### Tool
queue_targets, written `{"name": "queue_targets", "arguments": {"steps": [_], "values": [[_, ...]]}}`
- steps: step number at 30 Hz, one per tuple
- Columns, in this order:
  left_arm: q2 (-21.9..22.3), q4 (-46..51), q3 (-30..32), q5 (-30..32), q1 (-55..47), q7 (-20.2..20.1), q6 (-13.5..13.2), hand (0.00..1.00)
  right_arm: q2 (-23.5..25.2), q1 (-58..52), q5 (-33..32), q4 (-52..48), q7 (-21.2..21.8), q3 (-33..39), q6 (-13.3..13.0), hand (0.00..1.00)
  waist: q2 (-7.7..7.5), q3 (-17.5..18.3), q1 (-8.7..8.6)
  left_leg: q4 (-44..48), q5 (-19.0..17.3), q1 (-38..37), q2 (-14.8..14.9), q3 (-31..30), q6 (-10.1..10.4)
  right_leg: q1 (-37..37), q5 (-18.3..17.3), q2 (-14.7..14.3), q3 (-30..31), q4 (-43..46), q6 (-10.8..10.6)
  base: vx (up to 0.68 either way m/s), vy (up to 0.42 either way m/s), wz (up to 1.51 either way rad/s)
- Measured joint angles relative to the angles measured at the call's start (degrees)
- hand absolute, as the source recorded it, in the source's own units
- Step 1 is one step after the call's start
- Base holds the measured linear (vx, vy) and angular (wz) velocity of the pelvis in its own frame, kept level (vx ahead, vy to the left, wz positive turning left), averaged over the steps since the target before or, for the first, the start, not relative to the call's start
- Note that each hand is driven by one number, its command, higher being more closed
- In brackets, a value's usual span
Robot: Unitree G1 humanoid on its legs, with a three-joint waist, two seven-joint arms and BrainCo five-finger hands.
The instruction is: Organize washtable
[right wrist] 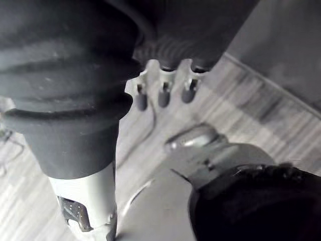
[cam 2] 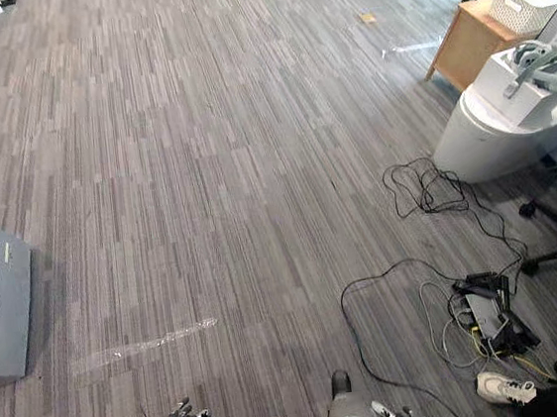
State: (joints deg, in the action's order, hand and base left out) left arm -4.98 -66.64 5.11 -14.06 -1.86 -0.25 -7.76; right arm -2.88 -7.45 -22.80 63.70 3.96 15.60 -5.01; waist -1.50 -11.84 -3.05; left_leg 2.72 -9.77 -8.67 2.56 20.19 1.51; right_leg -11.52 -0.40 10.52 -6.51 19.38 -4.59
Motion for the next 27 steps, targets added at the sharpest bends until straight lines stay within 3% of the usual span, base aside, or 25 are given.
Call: {"name": "queue_targets", "arguments": {"steps": [1, 2, 5, 7, 9, 10, 11, 12, 13, 14, 15, 16, 17, 18, 20, 23, 25, 27], "values": [[0.03, 0.15, -0.54, 0.01, 0.49, 0.04, 0.09, 0.0, -0.35, 0.03, -0.97, -0.83, -0.09, 0.33, -0.39, 0.0, 0.99, -1.33, -0.58, -0.18, -0.15, -1.12, 0.12, 0.01, -0.29, -4.16, -2.79, 0.42, -0.57, 7.51, -0.01, -0.02, 0.013, 0.07], [0.0, 0.2, -0.78, 0.0, 0.48, 0.06, 0.07, 0.0, -0.36, 0.17, -1.47, -1.14, -0.1, 0.24, -0.46, 0.0, 0.97, -1.38, -0.96, -0.16, -0.24, -1.49, 0.27, -0.01, -0.37, -5.17, -3.93, 0.44, -0.53, 8.17, 0.01, 0.0, 0.01, 0.07], [-0.09, 0.21, -1.1, -1.72, 0.64, 0.08, 0.02, 0.0, -0.19, 0.21, -2.82, -1.31, -0.22, 0.14, -1.0, 0.0, 1.01, -1.55, -1.26, -0.45, -1.05, -2.16, 1.62, -0.24, 0.77, -9.52, -3.61, -1.24, -1.51, 0.76, -0.5, 0.13, -0.061, 0.09], [-0.05, 0.22, -1.05, -3.35, 0.59, 0.15, 0.03, 0.0, 0.02, 0.19, -5.02, -1.31, -0.37, 0.2, -1.13, 0.0, 1.22, -2.18, -1.6, -0.11, -2.74, -3.4, 3.31, -0.66, 3.15, -10.67, 0.61, -1.59, -3.58, -9.33, 0.26, 0.31, -0.175, 0.1], [-0.11, 0.21, -0.98, -3.33, 0.57, 0.15, 0.03, 0.0, 0.19, 0.23, -6.05, -1.33, -0.38, 0.19, -1.13, 0.0, 1.09, -2.7, -2.25, 0.28, -4.25, -5.18, 4.52, -1.1, 5.32, -10.86, 1.76, -1.39, -4.45, -12.05, 0.79, 0.29, -0.178, 0.18], [0.02, 0.24, -0.97, -3.26, 0.54, 0.07, 0.01, 0.0, 0.24, 0.24, -6.15, -1.52, -0.36, 0.19, -1.13, 0.0, 1.21, -2.74, -2.7, 0.17, -5.41, -6.53, 5.78, -1.56, 7.05, -11.23, 1.98, -1.42, -4.29, -10.73, 0.91, 0.54, -0.376, 0.33], [0.51, 0.25, -0.71, -3.23, 0.29, -0.29, 0.0, 0.0, -0.57, -0.3, -6.3, -1.92, -0.24, 0.3, -1.11, 0.0, 3.17, -2.32, -2.69, -0.07, -5.65, -7.55, 8.33, -1.49, 8.0, -12.92, 4.62, -2.92, -5.33, -5.37, 1.49, 0.59, -0.394, 0.36], [0.71, 0.26, -0.38, -3.17, 0.56, -0.93, 0.01, 0.0, -0.39, -0.15, -6.29, -2.14, -0.21, 0.24, -1.13, 0.0, 3.08, -2.07, -2.67, 1.63, -5.35, -7.28, 9.15, -1.92, 8.37, -13.58, 4.81, -3.29, -5.75, -3.1, 1.78, 0.67, -0.499, 0.23], [1.47, 0.85, 0.25, -3.18, 0.78, -1.52, -0.04, 0.0, -0.62, 0.49, -6.22, -1.91, -0.18, 0.89, -1.11, 0.0, 3.73, -2.34, -2.41, 10.2, -3.86, -3.71, 12.17, -2.36, 10.39, -14.22, 3.14, -4.45, -6.3, 0.51, 5.67, 0.47, -0.391, 0.07], [1.62, 1.6, 1.01, -3.19, 0.73, -2.06, 0.05, 0.0, -0.78, 1.01, -5.87, -2.03, -0.21, 1.44, -1.1, 0.0, 4.13, -2.53, -2.18, 17.98, -1.21, -0.51, 14.38, -3.16, 8.64, -13.4, 1.2, -5.44, -6.9, 1.88, 6.32, 0.6, -0.521, -0.17], [1.56, 1.73, 1.76, -3.28, 0.42, -2.11, 0.34, 0.0, -0.83, 1.52, -5.1, -2.1, -0.32, 1.41, -1.1, 0.0, 4.23, -2.57, -2.18, 28.49, 5.96, 2.97, 16.92, -3.61, 4.28, -10.44, -1.69, -6.83, -6.82, 2.35, 7.75, 0.51, -0.391, -0.24], [1.53, 1.85, 1.77, -3.26, 0.26, -2.1, 0.48, 0.0, -0.91, 1.49, -4.35, -2.02, -0.34, 1.32, -1.13, 0.0, 4.32, -2.57, -2.11, 33.75, 8.42, 4.15, 18.38, -4.19, 3.67, -8.24, -2.73, -7.57, -6.81, 1.61, 8.39, 0.63, -0.436, -0.36], [2.1, 2.12, 1.48, -3.1, 0.25, -2.0, 0.24, 0.0, -1.34, 1.66, -3.49, -1.76, -0.27, 0.93, -1.15, 0.0, 4.59, -2.52, -2.0, 44.11, 7.39, 6.43, 20.12, -5.32, 4.46, -3.12, -3.52, -9.34, -6.77, -0.77, 9.08, 0.61, -0.389, -0.43], [2.04, 3.22, 1.4, -3.12, 0.36, -2.01, -0.18, 0.0, -1.62, 1.65, -3.29, -1.7, -0.24, 0.04, -1.17, 0.0, 4.38, -2.58, -1.59, 50.72, 6.06, 8.52, 20.29, -5.86, 5.91, 2.2, -3.54, -10.6, -6.05, -4.21, 9.12, 0.58, -0.365, -0.46], [2.03, 4.61, 1.31, -3.15, 0.8, -2.01, -0.82, 0.0, -1.51, 1.62, -1.6, -1.09, -0.24, 0.08, -1.15, 0.0, 3.52, -2.92, -0.89, 54.46, 3.35, 12.17, 18.84, -5.29, 5.92, 9.37, -3.83, -11.4, -4.41, -8.89, 9.57, 0.52, -0.284, -0.31], [2.47, 6.83, 0.98, -3.16, 1.17, -2.01, -1.71, 0.0, -2.13, 3.36, 1.06, 0.6, -0.18, 0.14, -0.67, 0.0, 3.5, -2.92, 0.01, 50.94, -0.91, 20.41, 15.29, -4.33, 6.19, 15.57, -3.89, -11.56, -2.14, -14.58, 9.51, 0.46, -0.173, -0.36], [1.9, 6.89, -0.85, -3.18, 2.24, -1.84, -1.84, 0.0, -2.14, 3.99, 2.88, 0.46, -0.16, 0.1, -0.72, 0.0, 3.23, -2.97, 0.96, 39.29, -1.25, 25.49, 11.19, -4.78, 5.71, 18.87, -5.04, -10.87, -0.4, -17.12, 8.69, 0.4, -0.002, -0.39], [1.89, 6.77, -2.59, -3.12, 2.47, -1.43, -2.32, 0.0, -2.38, 4.07, 4.44, 0.6, -0.17, 0.05, -0.78, 0.0, 3.58, -2.88, 0.84, 21.37, 0.57, 26.78, 7.87, -5.79, 6.95, 21.53, -6.99, -10.54, 0.57, -18.13, 7.59, 0.36, 0.093, -0.28]]}}
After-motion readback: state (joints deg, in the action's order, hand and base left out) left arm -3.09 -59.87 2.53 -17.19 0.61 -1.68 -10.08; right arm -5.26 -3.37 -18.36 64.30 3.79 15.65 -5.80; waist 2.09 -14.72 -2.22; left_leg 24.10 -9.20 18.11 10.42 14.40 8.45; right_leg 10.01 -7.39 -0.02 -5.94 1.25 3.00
